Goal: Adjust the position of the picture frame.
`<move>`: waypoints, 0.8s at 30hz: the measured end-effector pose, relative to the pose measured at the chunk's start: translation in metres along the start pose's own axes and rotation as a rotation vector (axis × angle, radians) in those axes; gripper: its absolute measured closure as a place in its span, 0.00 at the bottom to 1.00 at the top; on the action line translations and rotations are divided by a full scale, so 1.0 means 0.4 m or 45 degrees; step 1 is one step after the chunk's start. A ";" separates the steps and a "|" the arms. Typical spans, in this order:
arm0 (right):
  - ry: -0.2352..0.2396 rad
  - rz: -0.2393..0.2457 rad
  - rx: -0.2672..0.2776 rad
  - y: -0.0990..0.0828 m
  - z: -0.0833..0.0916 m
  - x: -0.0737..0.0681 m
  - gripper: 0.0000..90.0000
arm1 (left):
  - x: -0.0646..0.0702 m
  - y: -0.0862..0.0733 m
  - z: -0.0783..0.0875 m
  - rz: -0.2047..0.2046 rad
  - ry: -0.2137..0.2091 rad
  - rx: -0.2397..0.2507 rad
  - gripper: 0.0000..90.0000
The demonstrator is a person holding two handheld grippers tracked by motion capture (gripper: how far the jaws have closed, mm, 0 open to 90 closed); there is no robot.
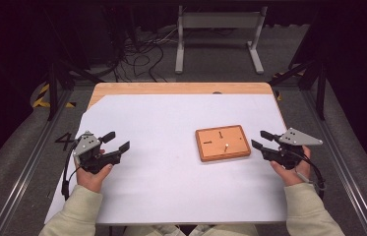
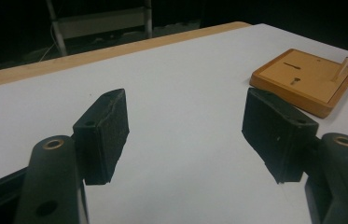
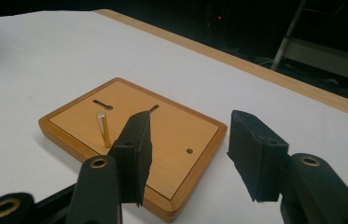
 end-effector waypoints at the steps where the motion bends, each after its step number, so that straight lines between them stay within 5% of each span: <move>1: 0.000 0.001 0.001 0.000 0.000 0.000 0.55 | 0.000 0.000 0.000 0.001 0.000 -0.001 0.35; 24: -0.011 -0.006 -0.019 -0.003 -0.004 0.006 0.56 | -0.001 -0.005 -0.002 0.000 0.005 -0.015 0.35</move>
Point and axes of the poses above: each handheld gripper's, and its own axes: z roughly backward along the jaws, y roughly out of its top, x roughly to its right, the point moved 10 cm from there along -z, roughly forward along the jaws, and after that the axes turned 8 degrees about y, right-handed, at the moved point
